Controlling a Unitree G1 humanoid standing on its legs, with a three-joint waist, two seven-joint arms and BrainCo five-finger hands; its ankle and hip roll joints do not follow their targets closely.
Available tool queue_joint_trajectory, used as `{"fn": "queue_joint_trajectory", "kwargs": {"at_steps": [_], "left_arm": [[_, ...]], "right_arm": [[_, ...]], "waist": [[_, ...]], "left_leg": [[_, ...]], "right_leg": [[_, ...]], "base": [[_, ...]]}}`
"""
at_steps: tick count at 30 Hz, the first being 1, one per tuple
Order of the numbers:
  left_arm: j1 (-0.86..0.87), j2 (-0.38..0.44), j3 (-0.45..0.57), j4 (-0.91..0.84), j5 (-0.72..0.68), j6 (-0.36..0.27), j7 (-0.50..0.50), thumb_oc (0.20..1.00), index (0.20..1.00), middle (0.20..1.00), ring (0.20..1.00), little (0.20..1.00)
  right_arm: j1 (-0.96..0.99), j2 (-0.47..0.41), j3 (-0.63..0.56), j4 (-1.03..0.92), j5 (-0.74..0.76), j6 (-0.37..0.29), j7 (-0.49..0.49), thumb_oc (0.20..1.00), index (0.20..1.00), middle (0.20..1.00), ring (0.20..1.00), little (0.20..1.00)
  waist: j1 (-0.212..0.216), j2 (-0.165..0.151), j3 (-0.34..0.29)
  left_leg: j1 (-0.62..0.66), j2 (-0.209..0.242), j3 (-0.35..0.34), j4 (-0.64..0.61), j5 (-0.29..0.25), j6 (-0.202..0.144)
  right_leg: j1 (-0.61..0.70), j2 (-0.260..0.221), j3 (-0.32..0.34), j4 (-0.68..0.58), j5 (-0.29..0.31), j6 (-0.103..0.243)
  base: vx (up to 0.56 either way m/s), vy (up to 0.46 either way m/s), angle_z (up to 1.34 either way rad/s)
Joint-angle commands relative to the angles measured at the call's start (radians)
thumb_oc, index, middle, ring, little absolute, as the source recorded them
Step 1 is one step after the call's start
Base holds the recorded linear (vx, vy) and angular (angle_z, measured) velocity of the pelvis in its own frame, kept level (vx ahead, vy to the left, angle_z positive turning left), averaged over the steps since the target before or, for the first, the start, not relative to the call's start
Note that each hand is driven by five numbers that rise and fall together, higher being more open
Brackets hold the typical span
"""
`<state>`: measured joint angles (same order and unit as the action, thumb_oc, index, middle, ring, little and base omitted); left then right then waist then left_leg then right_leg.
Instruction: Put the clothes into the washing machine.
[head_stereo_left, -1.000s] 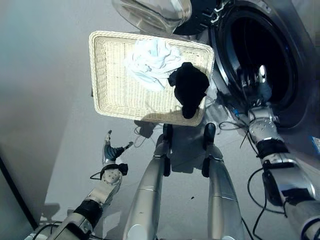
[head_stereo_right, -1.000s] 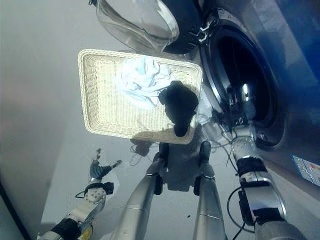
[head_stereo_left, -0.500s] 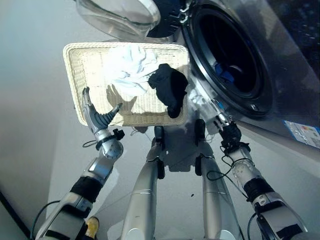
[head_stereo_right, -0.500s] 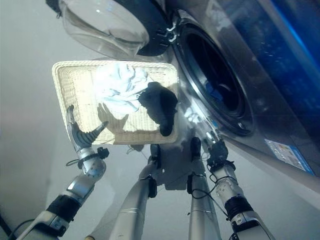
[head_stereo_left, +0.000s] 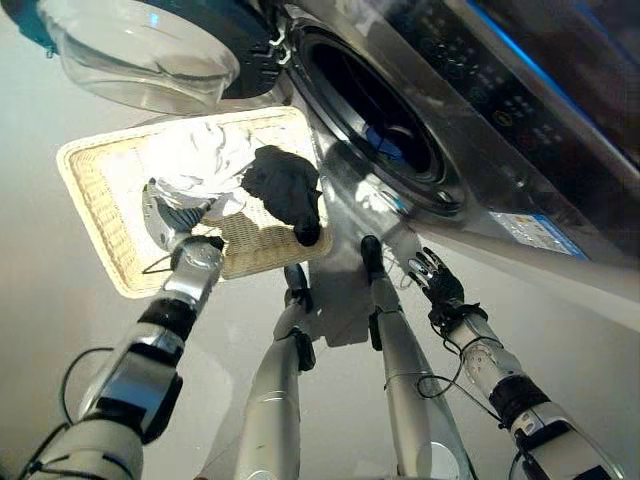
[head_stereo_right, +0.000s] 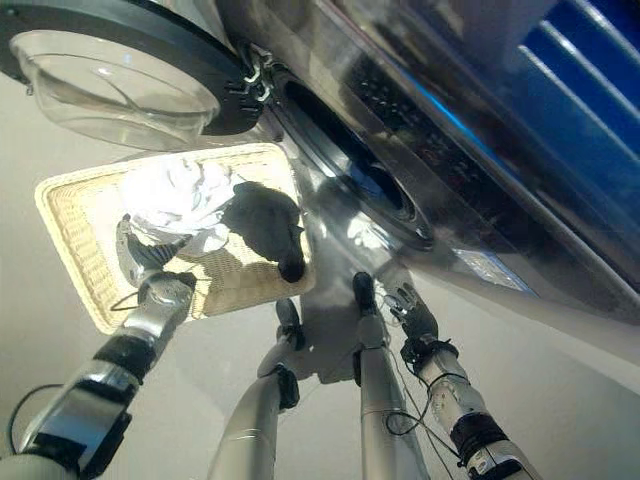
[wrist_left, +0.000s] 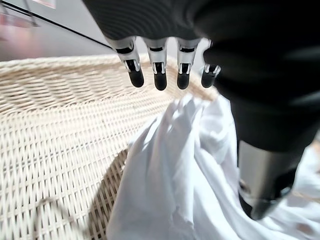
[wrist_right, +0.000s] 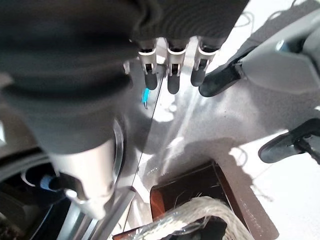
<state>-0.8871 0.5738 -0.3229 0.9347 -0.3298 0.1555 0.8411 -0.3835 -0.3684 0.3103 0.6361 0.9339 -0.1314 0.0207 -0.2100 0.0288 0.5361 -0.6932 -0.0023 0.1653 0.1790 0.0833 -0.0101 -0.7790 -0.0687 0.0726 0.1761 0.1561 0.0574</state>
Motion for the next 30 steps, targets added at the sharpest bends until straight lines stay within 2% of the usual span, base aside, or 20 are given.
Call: {"fn": "queue_joint_trajectory", "kwargs": {"at_steps": [1, 2, 4, 5, 7, 10, 13, 16, 18, 20, 23, 24, 25, 30], "left_arm": [[-0.091, 0.090, 0.013, 0.104, -0.057, 0.051, -0.019, 1.000, 1.000, 1.000, 1.000, 1.000], [-0.149, 0.106, -0.002, 0.178, -0.063, 0.082, -0.012, 1.000, 1.000, 1.000, 1.000, 1.000], [-0.151, 0.107, -0.004, 0.180, -0.064, 0.081, -0.013, 1.000, 1.000, 1.000, 1.000, 1.000], [-0.190, 0.123, -0.010, 0.223, -0.056, 0.106, 0.002, 1.000, 1.000, 1.000, 1.000, 1.000], [-0.246, 0.141, -0.022, 0.289, -0.067, 0.117, 0.021, 1.000, 1.000, 1.000, 1.000, 1.000], [-0.290, 0.162, -0.032, 0.330, -0.082, 0.119, 0.021, 1.000, 1.000, 1.000, 1.000, 1.000], [-0.356, 0.177, -0.048, 0.349, -0.098, 0.096, 0.042, 1.000, 1.000, 1.000, 1.000, 1.000], [-0.381, 0.179, -0.063, 0.346, -0.104, 0.087, 0.037, 1.000, 1.000, 1.000, 1.000, 1.000], [-0.408, 0.172, -0.077, 0.317, -0.085, 0.048, 0.003, 0.200, 0.200, 0.200, 0.200, 0.200], [-0.419, 0.162, -0.084, 0.279, -0.097, 0.011, -0.011, 0.200, 0.200, 0.200, 0.200, 0.200], [-0.419, 0.162, -0.084, 0.278, -0.097, 0.011, -0.011, 0.200, 0.200, 0.200, 0.200, 0.200], [-0.414, 0.144, -0.085, 0.197, -0.096, -0.050, -0.018, 0.200, 0.200, 0.200, 0.200, 0.200], [-0.405, 0.136, -0.084, 0.158, -0.097, -0.078, -0.010, 0.200, 0.200, 0.200, 0.200, 0.200], [-0.358, 0.149, -0.078, 0.079, -0.050, -0.094, -0.002, 0.200, 0.200, 0.200, 0.200, 0.200]], "right_arm": [[0.023, -0.028, 0.041, -0.035, 0.020, -0.005, 0.037, 1.000, 1.000, 1.000, 1.000, 1.000], [0.025, -0.025, 0.050, -0.029, 0.030, -0.011, 0.051, 1.000, 1.000, 1.000, 1.000, 1.000], [0.024, -0.025, 0.049, -0.028, 0.030, -0.011, 0.051, 1.000, 1.000, 1.000, 1.000, 1.000], [0.026, -0.028, 0.058, -0.031, 0.035, -0.013, 0.061, 1.000, 1.000, 1.000, 1.000, 1.000], [0.025, -0.028, 0.068, -0.039, 0.051, -0.012, 0.065, 1.000, 1.000, 1.000, 1.000, 1.000], [0.031, -0.028, 0.077, -0.040, 0.065, -0.017, 0.075, 1.000, 1.000, 1.000, 1.000, 1.000], [0.050, -0.023, 0.094, -0.069, 0.088, -0.033, 0.078, 1.000, 1.000, 1.000, 1.000, 1.000], [0.056, -0.022, 0.096, -0.073, 0.093, -0.039, 0.086, 1.000, 1.000, 1.000, 1.000, 1.000], [0.058, -0.020, 0.102, -0.091, 0.097, -0.039, 0.074, 1.000, 1.000, 1.000, 1.000, 1.000], [0.063, -0.017, 0.107, -0.100, 0.091, -0.038, 0.070, 1.000, 1.000, 1.000, 1.000, 1.000], [0.063, -0.018, 0.106, -0.100, 0.090, -0.038, 0.070, 1.000, 1.000, 1.000, 1.000, 1.000], [0.066, -0.013, 0.109, -0.119, 0.066, -0.031, 0.058, 1.000, 1.000, 1.000, 1.000, 1.000], [0.066, -0.008, 0.113, -0.132, 0.052, -0.028, 0.055, 1.000, 1.000, 1.000, 1.000, 1.000], [0.083, -0.010, 0.110, -0.167, 0.023, -0.036, 0.079, 1.000, 1.000, 1.000, 1.000, 1.000]], "waist": [[-0.012, -0.041, -0.016], [-0.030, -0.052, -0.016], [-0.028, -0.053, -0.016], [-0.042, -0.063, -0.016], [-0.058, -0.081, -0.016], [-0.069, -0.095, -0.016], [-0.096, -0.123, -0.016], [-0.103, -0.131, -0.016], [-0.110, -0.142, -0.016], [-0.109, -0.145, -0.016], [-0.109, -0.144, -0.016], [-0.101, -0.145, -0.016], [-0.096, -0.145, -0.016], [-0.077, -0.133, -0.016]], "left_leg": [[-0.037, -0.034, 0.031, 0.146, -0.093, -0.040], [-0.053, -0.030, 0.036, 0.172, -0.107, -0.038], [-0.055, -0.029, 0.036, 0.174, -0.108, -0.038], [-0.069, -0.027, 0.039, 0.193, -0.120, -0.037], [-0.093, -0.024, 0.041, 0.228, -0.143, -0.036], [-0.121, -0.021, 0.036, 0.265, -0.166, -0.035], [-0.189, -0.020, 0.017, 0.342, -0.213, -0.033], [-0.226, -0.022, 0.003, 0.374, -0.233, -0.029], [-0.273, -0.026, -0.015, 0.401, -0.248, -0.026], [-0.289, -0.026, -0.021, 0.401, -0.246, -0.024], [-0.290, -0.026, -0.021, 0.401, -0.246, -0.024], [-0.293, -0.030, -0.031, 0.381, -0.232, -0.024], [-0.286, -0.031, -0.034, 0.362, -0.222, -0.025], [-0.238, -0.037, -0.045, 0.289, -0.183, -0.031]], "right_leg": [[-0.057, 0.047, -0.052, 0.062, -0.042, 0.010], [-0.076, 0.050, -0.040, 0.070, -0.041, 0.007], [-0.077, 0.051, -0.040, 0.071, -0.041, 0.007], [-0.093, 0.050, -0.034, 0.071, -0.038, 0.005], [-0.121, 0.050, -0.027, 0.073, -0.033, 0.004], [-0.144, 0.047, -0.022, 0.076, -0.027, 0.003], [-0.205, 0.048, -0.005, 0.089, -0.019, -0.001], [-0.237, 0.052, 0.002, 0.100, -0.018, -0.003], [-0.277, 0.059, 0.011, 0.115, -0.018, -0.007], [-0.293, 0.066, 0.014, 0.123, -0.019, -0.008], [-0.294, 0.066, 0.014, 0.123, -0.019, -0.008], [-0.297, 0.076, 0.016, 0.122, -0.018, -0.009], [-0.291, 0.081, 0.015, 0.117, -0.017, -0.009], [-0.252, 0.097, 0.021, 0.098, -0.021, -0.012]], "base": [[0.02, 0.100, -0.08], [0.02, 0.067, -0.15], [0.01, 0.037, -0.13], [0.01, 0.051, -0.11], [0.02, 0.066, -0.07], [0.02, 0.023, -0.03], [0.01, 0.012, -0.01], [0.01, 0.011, 0.03], [0.00, 0.000, 0.00], [0.00, 0.000, 0.00], [-0.01, -0.014, 0.01], [-0.04, -0.079, 0.02], [-0.04, -0.083, 0.01], [-0.05, -0.052, 0.04]]}}
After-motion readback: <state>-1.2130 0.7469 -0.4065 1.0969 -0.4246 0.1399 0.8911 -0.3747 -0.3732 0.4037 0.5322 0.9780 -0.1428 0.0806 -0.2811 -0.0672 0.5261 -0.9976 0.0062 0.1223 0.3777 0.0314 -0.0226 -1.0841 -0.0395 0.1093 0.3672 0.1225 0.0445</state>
